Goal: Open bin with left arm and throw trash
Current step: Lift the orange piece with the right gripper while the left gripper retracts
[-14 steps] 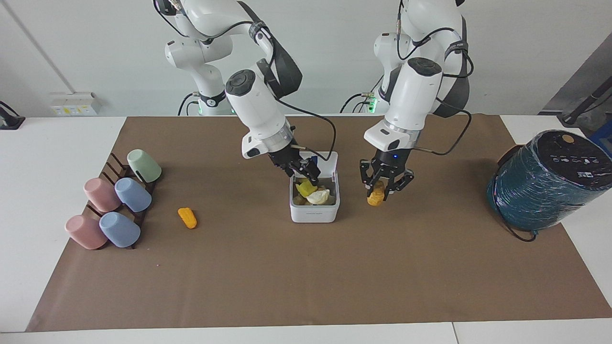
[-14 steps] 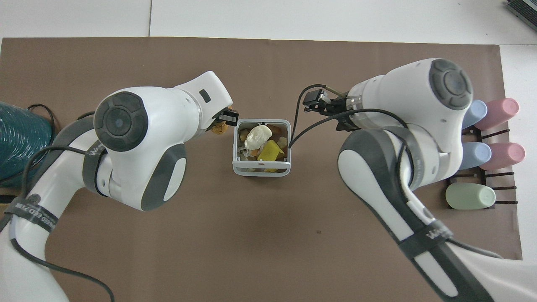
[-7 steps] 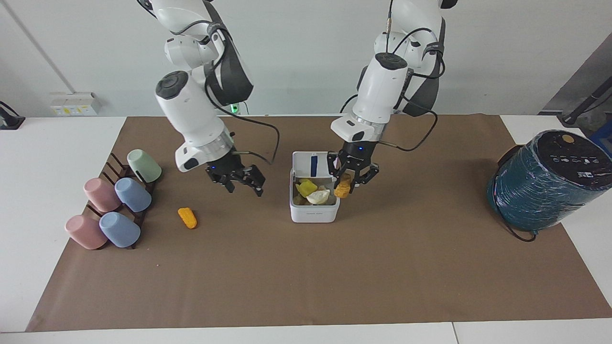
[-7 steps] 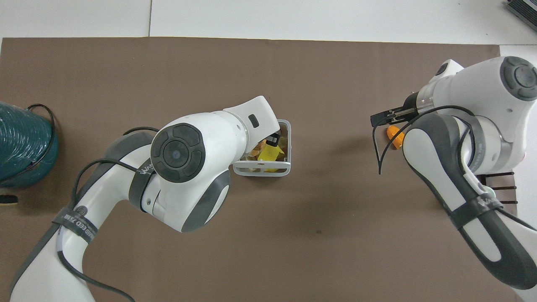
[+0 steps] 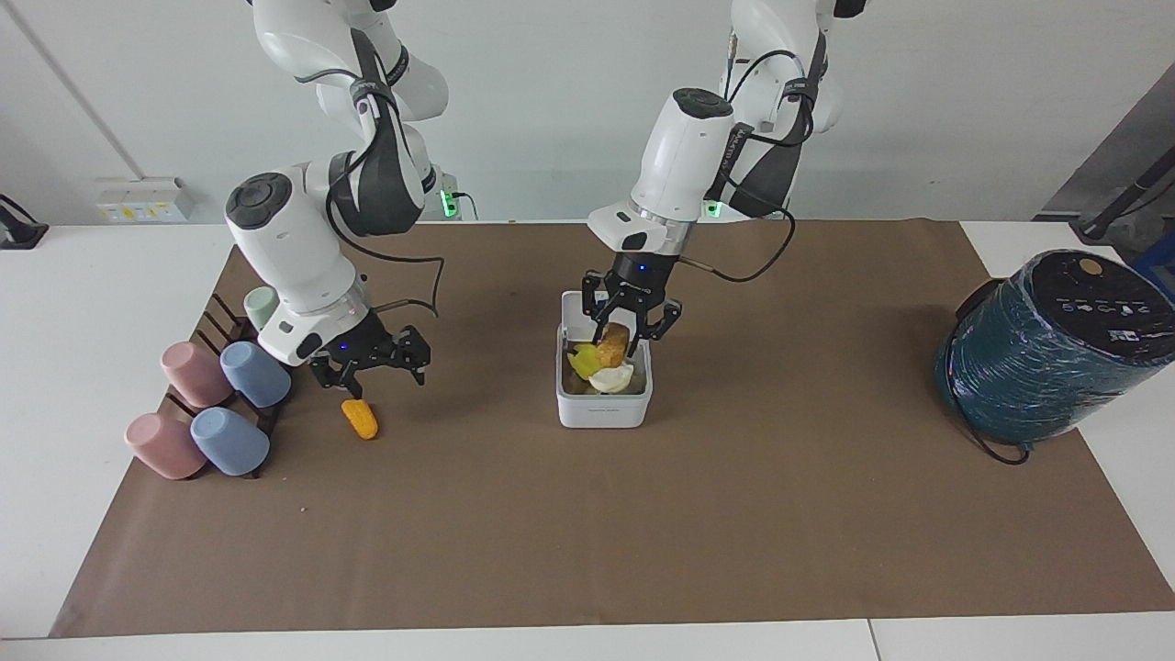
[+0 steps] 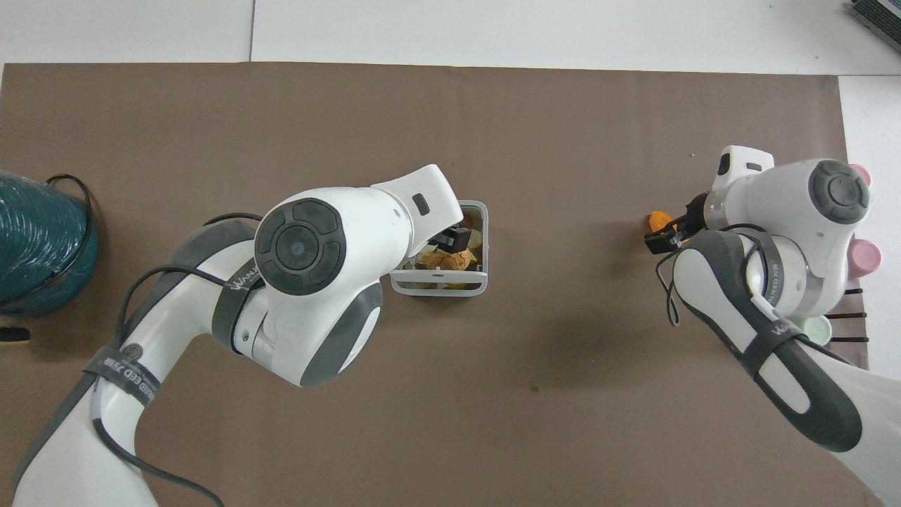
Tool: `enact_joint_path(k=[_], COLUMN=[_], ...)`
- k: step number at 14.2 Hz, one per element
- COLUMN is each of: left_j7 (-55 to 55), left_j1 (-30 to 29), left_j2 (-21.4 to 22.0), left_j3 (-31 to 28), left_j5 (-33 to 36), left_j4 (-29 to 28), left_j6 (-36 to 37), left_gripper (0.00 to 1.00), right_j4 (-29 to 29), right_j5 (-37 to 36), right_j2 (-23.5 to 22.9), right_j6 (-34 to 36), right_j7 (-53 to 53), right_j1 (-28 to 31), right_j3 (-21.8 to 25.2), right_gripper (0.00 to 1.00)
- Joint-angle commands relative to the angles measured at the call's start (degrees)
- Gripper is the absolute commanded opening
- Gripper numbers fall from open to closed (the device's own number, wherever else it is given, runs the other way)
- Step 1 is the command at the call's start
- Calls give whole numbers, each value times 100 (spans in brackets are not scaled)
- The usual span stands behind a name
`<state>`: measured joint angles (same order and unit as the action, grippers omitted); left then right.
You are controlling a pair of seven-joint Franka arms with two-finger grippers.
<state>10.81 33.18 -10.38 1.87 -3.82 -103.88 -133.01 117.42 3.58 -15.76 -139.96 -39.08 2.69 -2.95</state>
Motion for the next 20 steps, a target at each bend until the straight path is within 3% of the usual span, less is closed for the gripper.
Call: enact_joint_path(k=[1, 4, 5, 6, 7, 8, 10, 12, 14, 17, 20], left_j7=[-105, -123, -149, -140, -149, -184, -385, -430, -509, -720, -720], left_j1=[-258, -759, -987, -1215, -1418, -1620, -1980, -2166, -2315, -2474, -2474], left_j2=[281, 694, 869, 1002, 1142, 1248, 1389, 1442, 1346, 1083, 670], left_j3=[-108, -108, -108, -117, -117, -117, -117, -126, -117, -126, -134], left_j5=[-66, -66, -66, -58, -58, -40, 108, 249, 373, 391, 347], left_j4=[-18, -62, -71, -71, -71, -71, -18, 174, 682, 1482, 2326], left_j6=[686, 1276, 1460, 1610, 1768, 1918, 2252, 2577, 3112, 3894, 4580], left_gripper=[100, 100, 100, 100, 100, 100, 100, 100, 100, 100, 100], right_j4=[228, 228, 228, 228, 220, 211, 167, -104, -578, -1579, -1977], right_j5=[-112, -112, -112, -112, -112, -104, -104, -95, -86, -7, 377], right_j2=[-40, -190, -190, -190, -190, -190, -112, 125, 336, 294, 241], right_j6=[-382, -594, -585, -577, -550, -533, -384, 264, 1124, 2207, 2334], right_j7=[-564, -549, -548, -548, -496, -322, 266, 925, 1934, 3796, 5370], right_j1=[232, 250, 250, 250, 250, 250, 198, 119, -258, -847, -1488], right_j3=[-83, -83, -83, -83, -83, -83, -91, -153, -153, -162, -188], right_gripper=[100, 76, 61, 30, 6, 0, 0, 0, 0, 0, 0])
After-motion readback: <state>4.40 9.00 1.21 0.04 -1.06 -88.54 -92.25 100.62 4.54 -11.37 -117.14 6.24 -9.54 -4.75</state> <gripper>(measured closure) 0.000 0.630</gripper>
